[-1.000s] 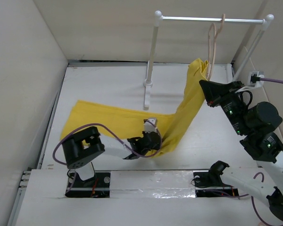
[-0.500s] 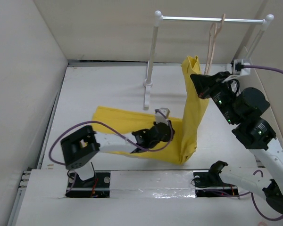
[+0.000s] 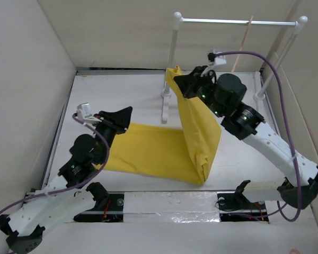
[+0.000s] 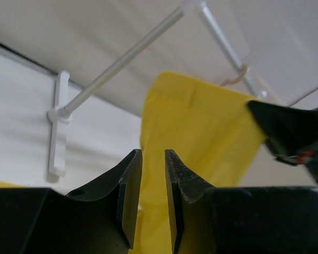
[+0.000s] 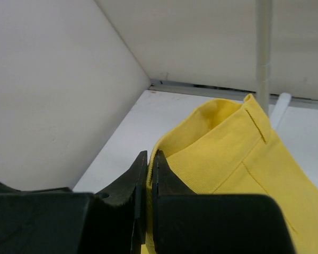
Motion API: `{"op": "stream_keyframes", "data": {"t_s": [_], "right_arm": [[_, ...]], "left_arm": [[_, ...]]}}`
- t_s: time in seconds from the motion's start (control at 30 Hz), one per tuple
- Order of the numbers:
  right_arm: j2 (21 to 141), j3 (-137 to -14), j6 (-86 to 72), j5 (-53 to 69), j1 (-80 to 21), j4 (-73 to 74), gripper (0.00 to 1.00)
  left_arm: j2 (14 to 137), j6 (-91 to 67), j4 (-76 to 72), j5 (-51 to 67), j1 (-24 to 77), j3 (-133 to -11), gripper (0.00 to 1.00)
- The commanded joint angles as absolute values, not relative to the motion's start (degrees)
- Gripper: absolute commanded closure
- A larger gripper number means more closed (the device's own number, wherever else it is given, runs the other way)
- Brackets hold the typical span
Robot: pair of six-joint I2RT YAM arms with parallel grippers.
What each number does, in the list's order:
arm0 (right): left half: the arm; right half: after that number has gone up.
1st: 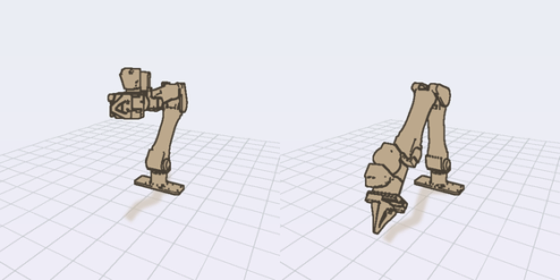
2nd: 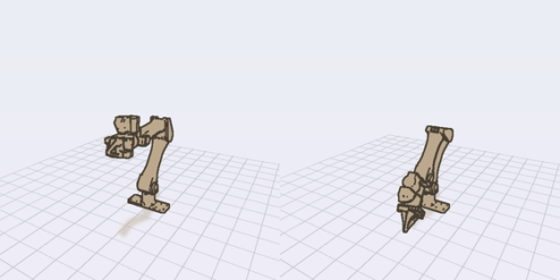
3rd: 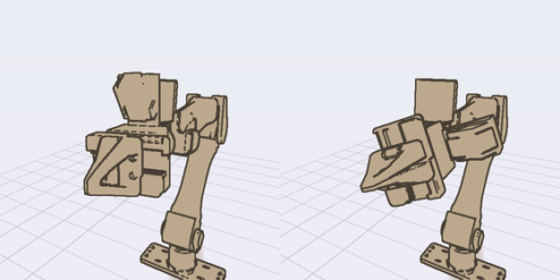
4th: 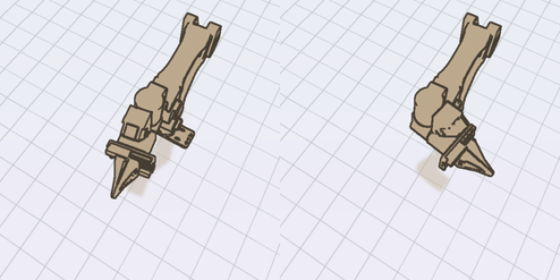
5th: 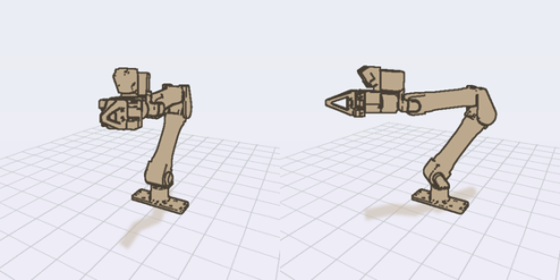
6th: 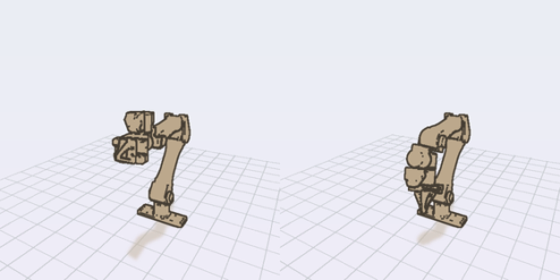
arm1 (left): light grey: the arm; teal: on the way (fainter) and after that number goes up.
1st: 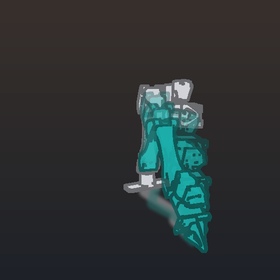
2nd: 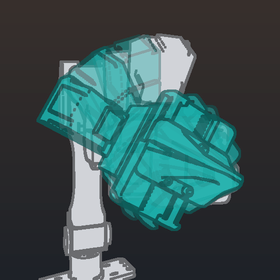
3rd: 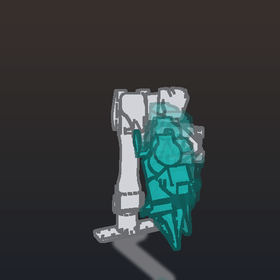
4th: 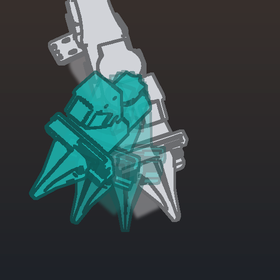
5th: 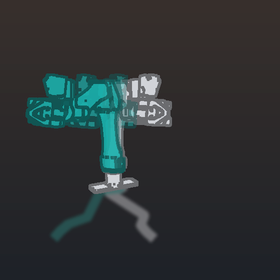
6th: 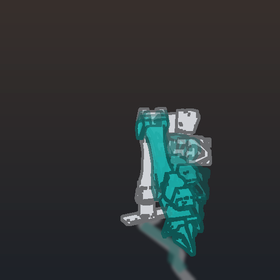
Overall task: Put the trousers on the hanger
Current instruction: Fold the trousers at the center of the board.
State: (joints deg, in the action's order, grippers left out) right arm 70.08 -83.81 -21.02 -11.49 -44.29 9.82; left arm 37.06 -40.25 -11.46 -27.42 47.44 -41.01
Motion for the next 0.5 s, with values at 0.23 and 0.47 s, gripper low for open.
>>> {"op": "stream_keyframes", "data": {"t_s": [0.23,0.47], "right_arm": [[97.6,-99.3,-23.5,-8.2,-58.8,-7.0,1.00],[115.2,-105.4,-26.0,-2.5,-66.0,-7.0,0.41]], "left_arm": [[22.1,-37.0,1.7,-30.2,46.3,-49.6,0.79],[14.1,-38.5,7.6,-37.5,46.3,-48.4,0.79]]}}
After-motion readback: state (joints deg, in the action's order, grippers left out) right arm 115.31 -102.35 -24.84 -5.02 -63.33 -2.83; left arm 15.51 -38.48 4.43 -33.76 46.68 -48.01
